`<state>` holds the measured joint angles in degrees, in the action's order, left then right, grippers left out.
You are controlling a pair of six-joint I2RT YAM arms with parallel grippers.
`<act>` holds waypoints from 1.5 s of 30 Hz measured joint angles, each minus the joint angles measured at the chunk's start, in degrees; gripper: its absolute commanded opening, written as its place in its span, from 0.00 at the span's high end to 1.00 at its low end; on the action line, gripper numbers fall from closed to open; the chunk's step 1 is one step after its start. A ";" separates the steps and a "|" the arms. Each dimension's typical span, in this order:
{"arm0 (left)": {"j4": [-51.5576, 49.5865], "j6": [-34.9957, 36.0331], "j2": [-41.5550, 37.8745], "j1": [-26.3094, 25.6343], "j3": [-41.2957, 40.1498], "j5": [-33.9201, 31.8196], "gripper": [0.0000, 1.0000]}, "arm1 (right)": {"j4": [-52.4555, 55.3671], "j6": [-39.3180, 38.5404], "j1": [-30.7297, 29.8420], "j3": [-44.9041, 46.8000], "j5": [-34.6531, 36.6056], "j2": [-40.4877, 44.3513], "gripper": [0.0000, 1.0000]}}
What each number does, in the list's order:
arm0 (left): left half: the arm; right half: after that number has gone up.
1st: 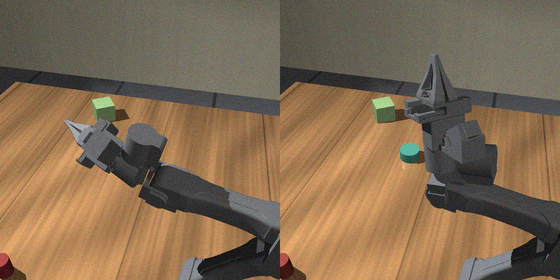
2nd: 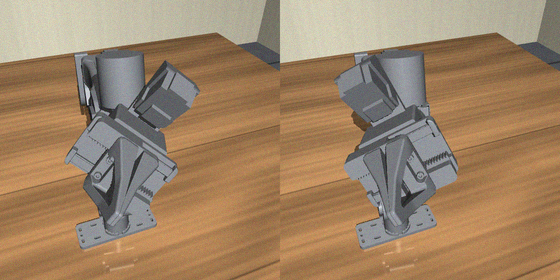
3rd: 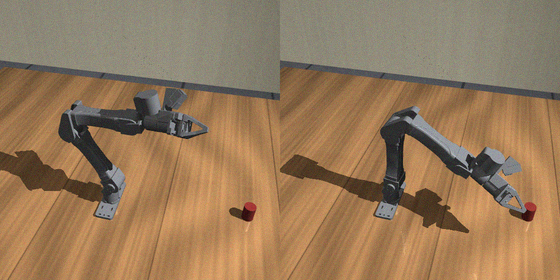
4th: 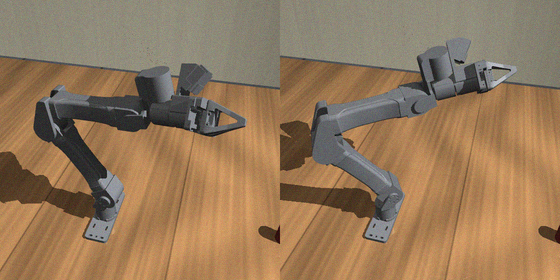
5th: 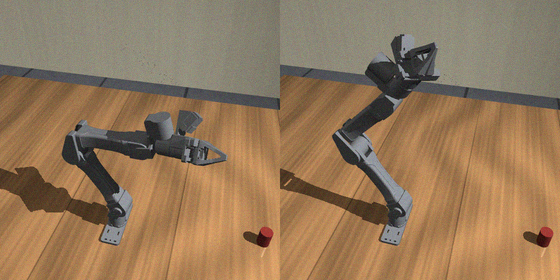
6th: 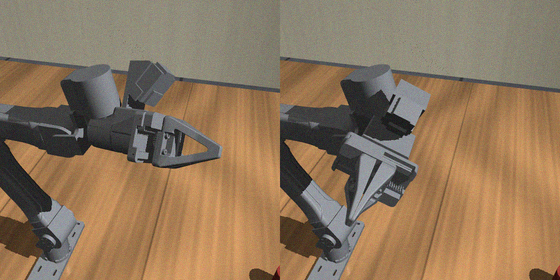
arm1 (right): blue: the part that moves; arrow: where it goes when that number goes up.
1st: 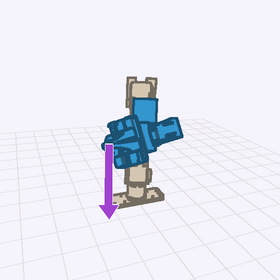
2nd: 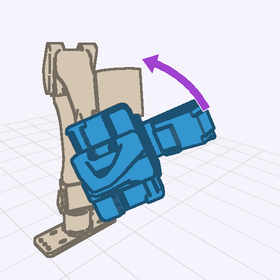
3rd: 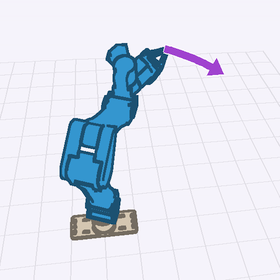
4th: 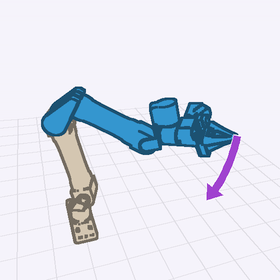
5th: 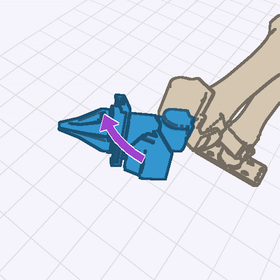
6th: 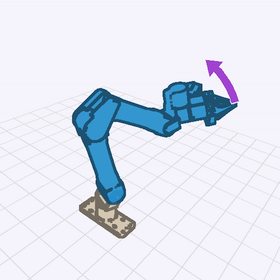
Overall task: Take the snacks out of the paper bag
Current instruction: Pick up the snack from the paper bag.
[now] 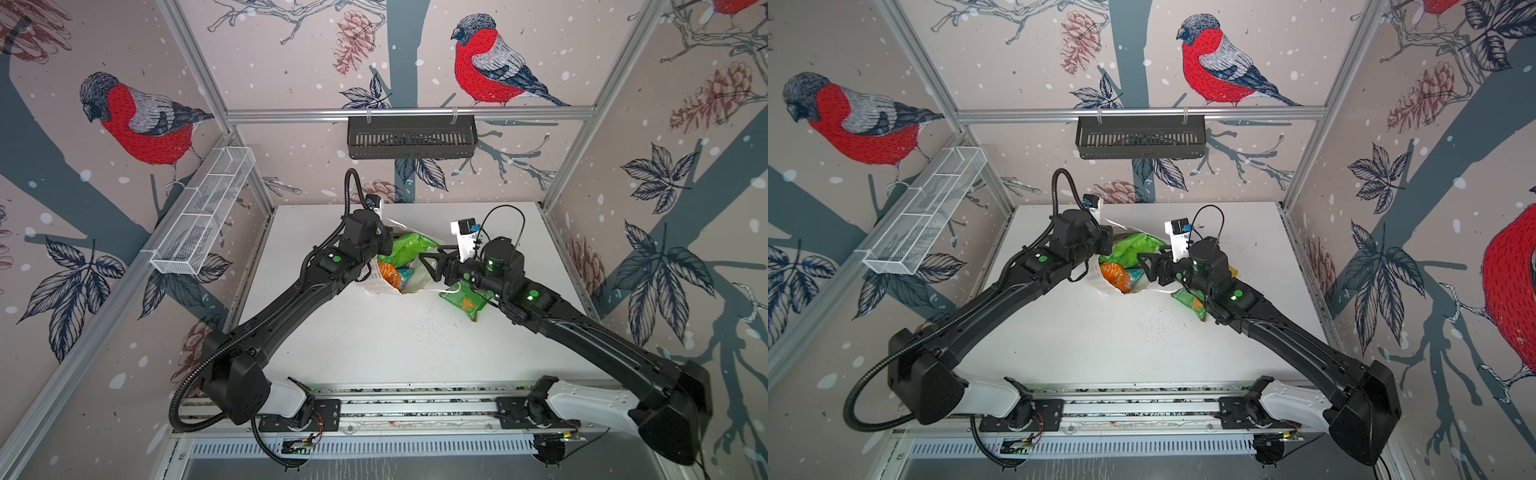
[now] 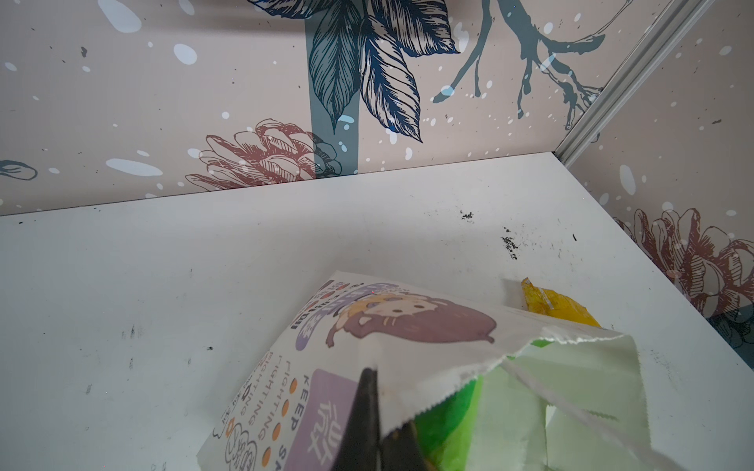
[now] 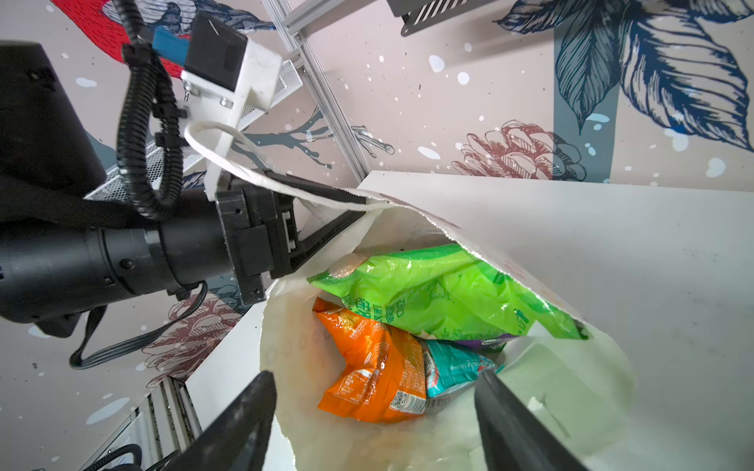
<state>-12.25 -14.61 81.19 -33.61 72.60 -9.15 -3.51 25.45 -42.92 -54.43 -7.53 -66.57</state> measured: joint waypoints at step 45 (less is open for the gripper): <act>3.80 -3.54 -4.52 -1.75 -5.53 6.14 1.00 | -4.59 13.46 -2.75 -5.68 4.68 -15.43 0.12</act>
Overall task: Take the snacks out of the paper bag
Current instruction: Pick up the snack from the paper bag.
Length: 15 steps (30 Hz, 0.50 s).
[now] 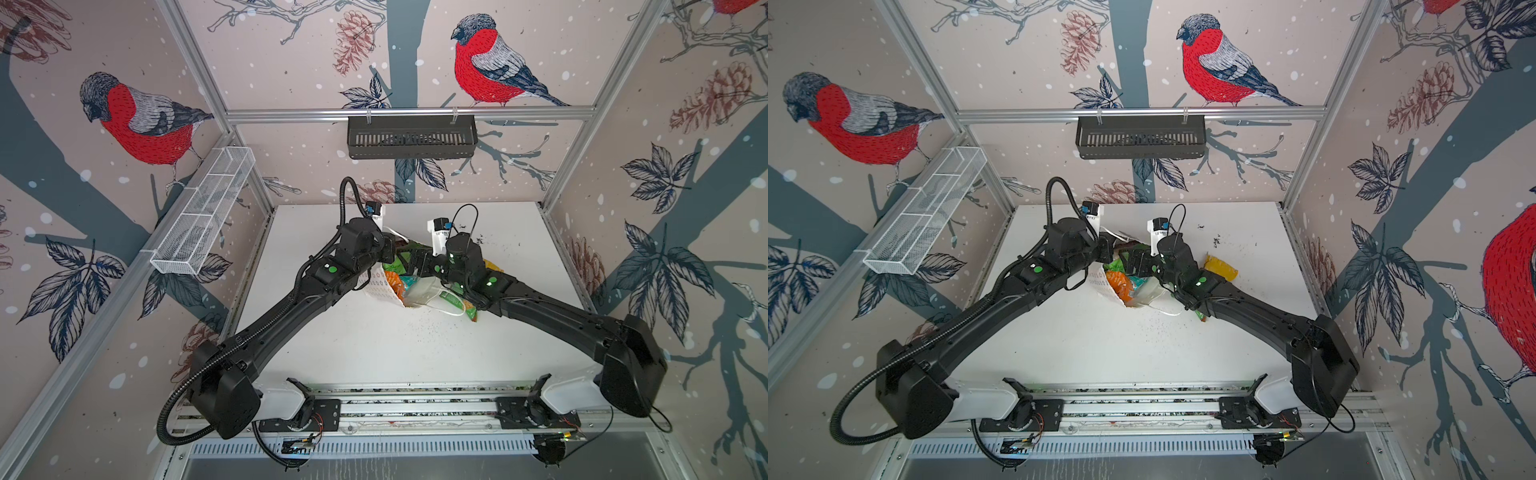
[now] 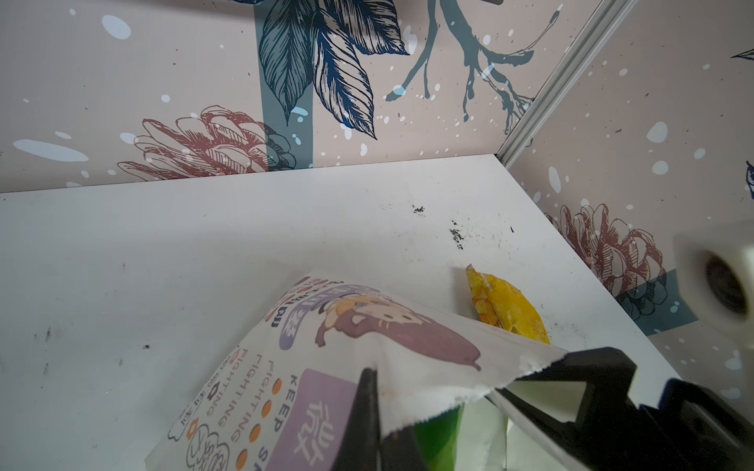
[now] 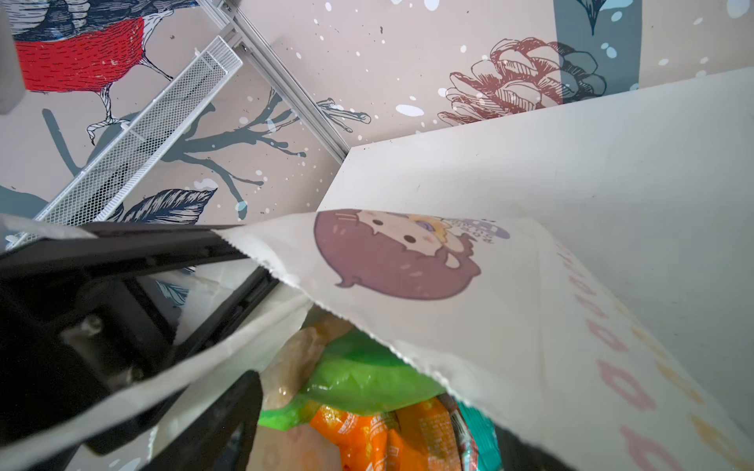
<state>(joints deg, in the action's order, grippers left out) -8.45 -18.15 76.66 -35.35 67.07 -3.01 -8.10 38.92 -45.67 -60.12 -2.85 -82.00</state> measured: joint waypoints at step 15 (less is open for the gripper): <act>0.85 0.63 0.81 -3.58 0.04 -2.23 1.00 | 3.74 3.32 -1.16 -0.39 3.45 -2.21 0.30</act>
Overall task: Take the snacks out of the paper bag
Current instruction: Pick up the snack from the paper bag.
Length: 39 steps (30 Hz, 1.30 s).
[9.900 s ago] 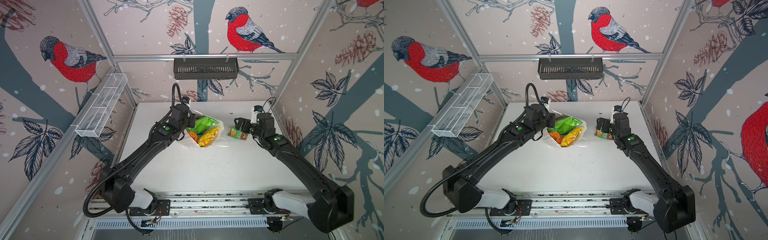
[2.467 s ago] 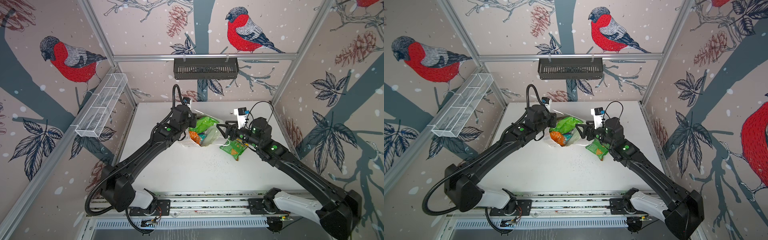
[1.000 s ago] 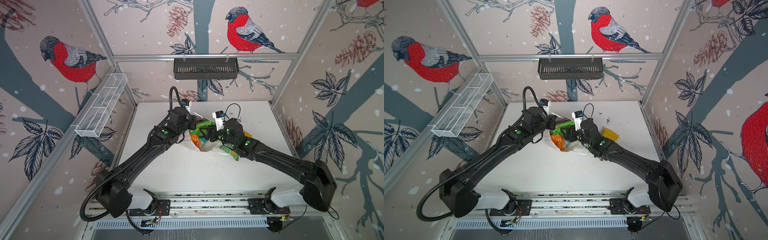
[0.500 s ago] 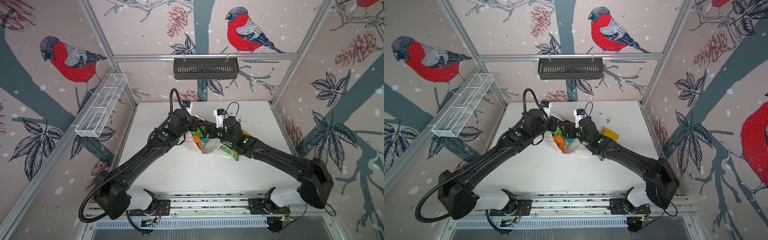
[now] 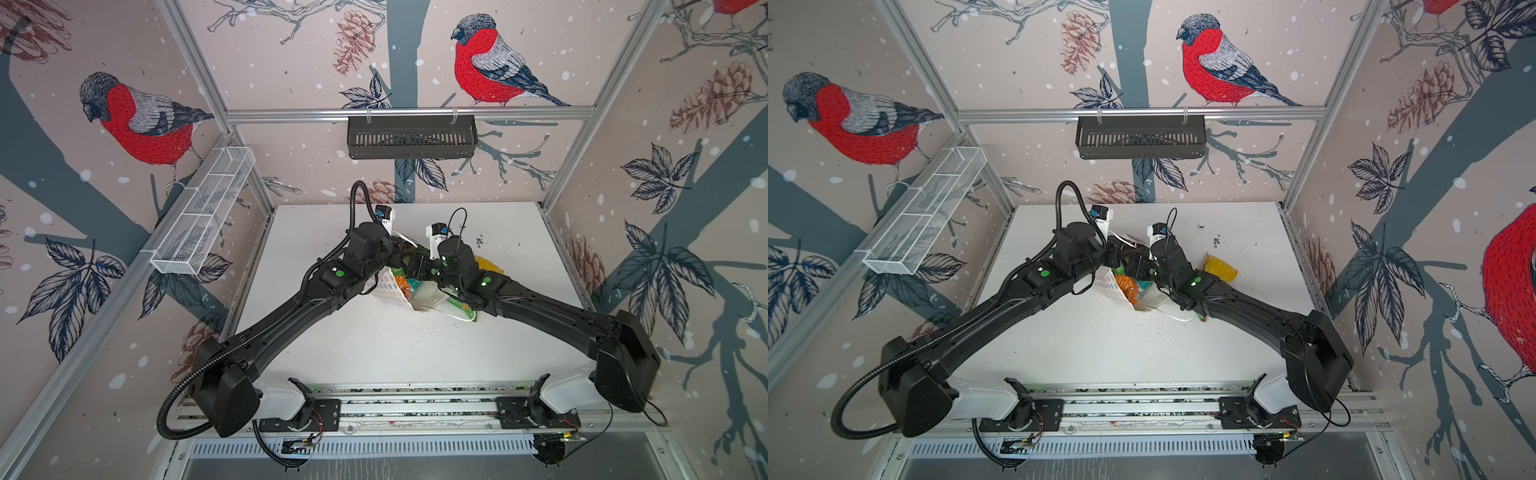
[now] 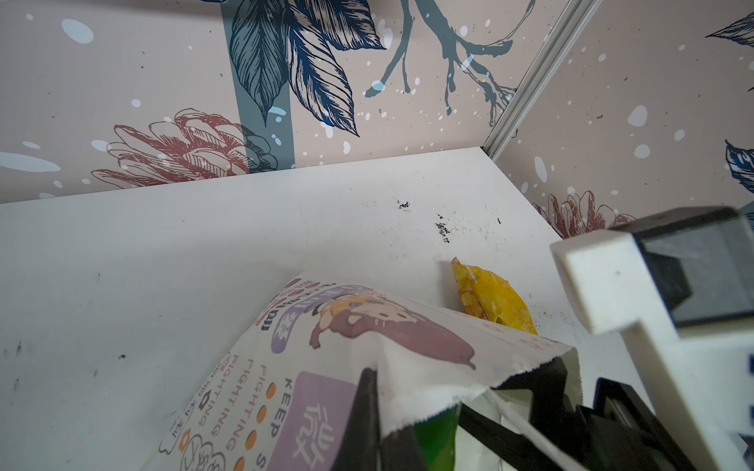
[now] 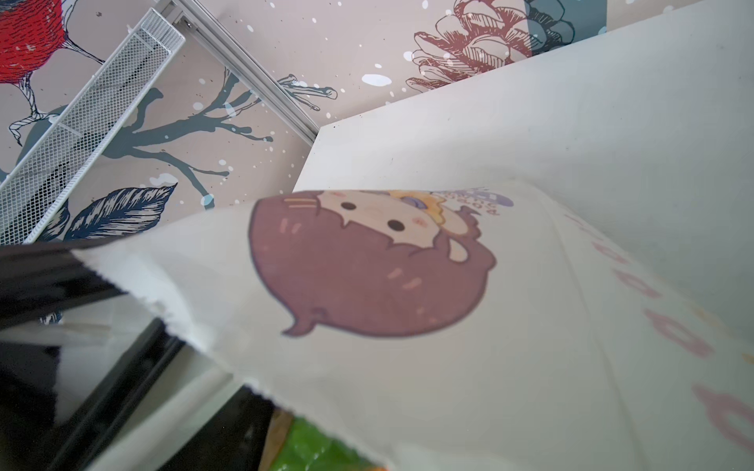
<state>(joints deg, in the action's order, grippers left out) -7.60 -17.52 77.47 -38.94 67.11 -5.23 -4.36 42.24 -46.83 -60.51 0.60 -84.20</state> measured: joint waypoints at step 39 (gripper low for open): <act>-0.66 0.85 2.89 -0.22 2.36 -8.76 1.00 | 1.66 -6.32 4.52 -3.54 -8.04 2.45 1.00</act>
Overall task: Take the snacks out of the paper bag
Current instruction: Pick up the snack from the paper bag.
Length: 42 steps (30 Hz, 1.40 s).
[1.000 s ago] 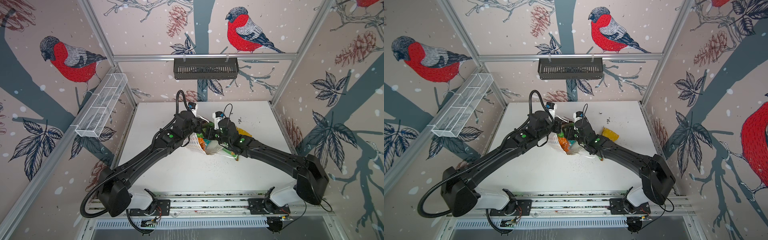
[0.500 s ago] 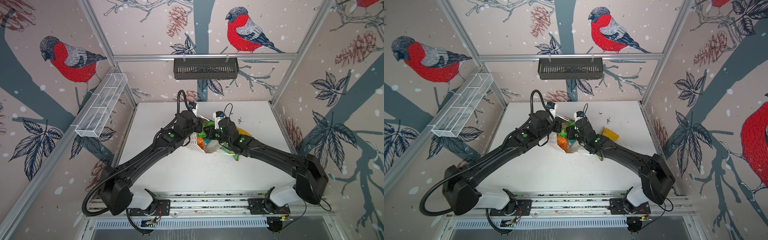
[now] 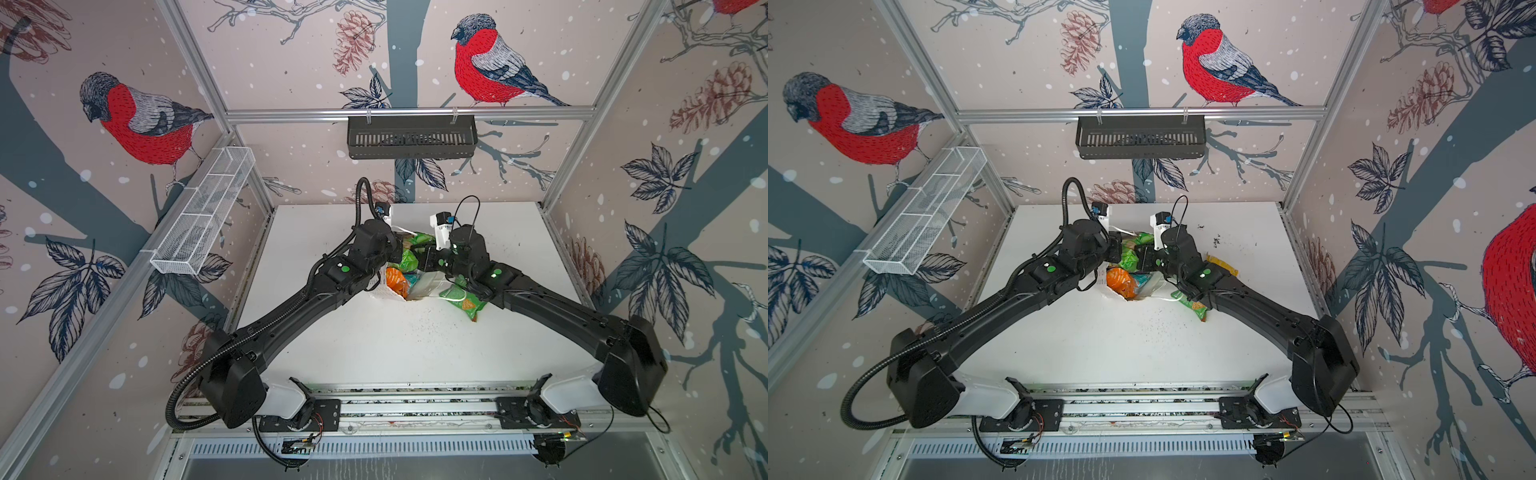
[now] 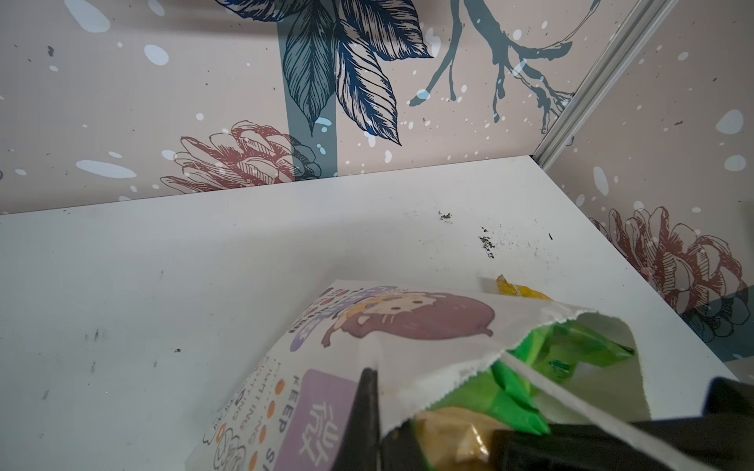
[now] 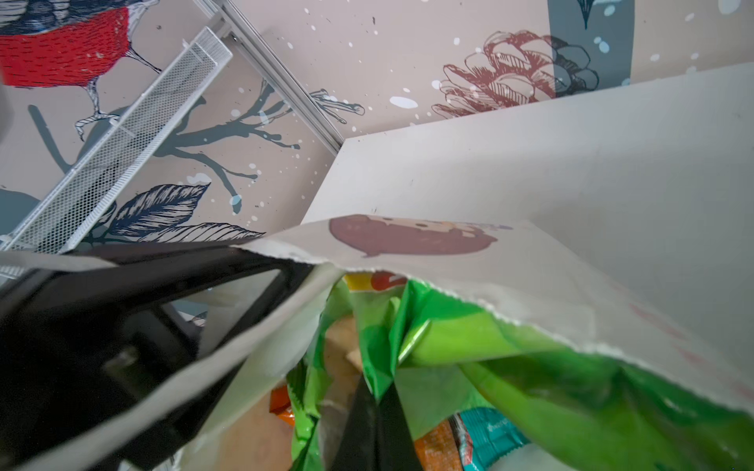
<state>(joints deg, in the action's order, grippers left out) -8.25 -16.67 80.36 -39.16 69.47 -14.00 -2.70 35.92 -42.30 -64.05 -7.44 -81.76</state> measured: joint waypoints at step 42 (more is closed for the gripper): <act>-1.49 0.17 -0.87 0.00 -0.24 -4.07 1.00 | -3.21 -2.05 11.08 1.60 -6.38 16.15 1.00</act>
<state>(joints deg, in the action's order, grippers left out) -9.74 -16.49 79.48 -39.16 69.23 -18.06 -5.91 33.87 -31.22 -62.46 -13.82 -65.60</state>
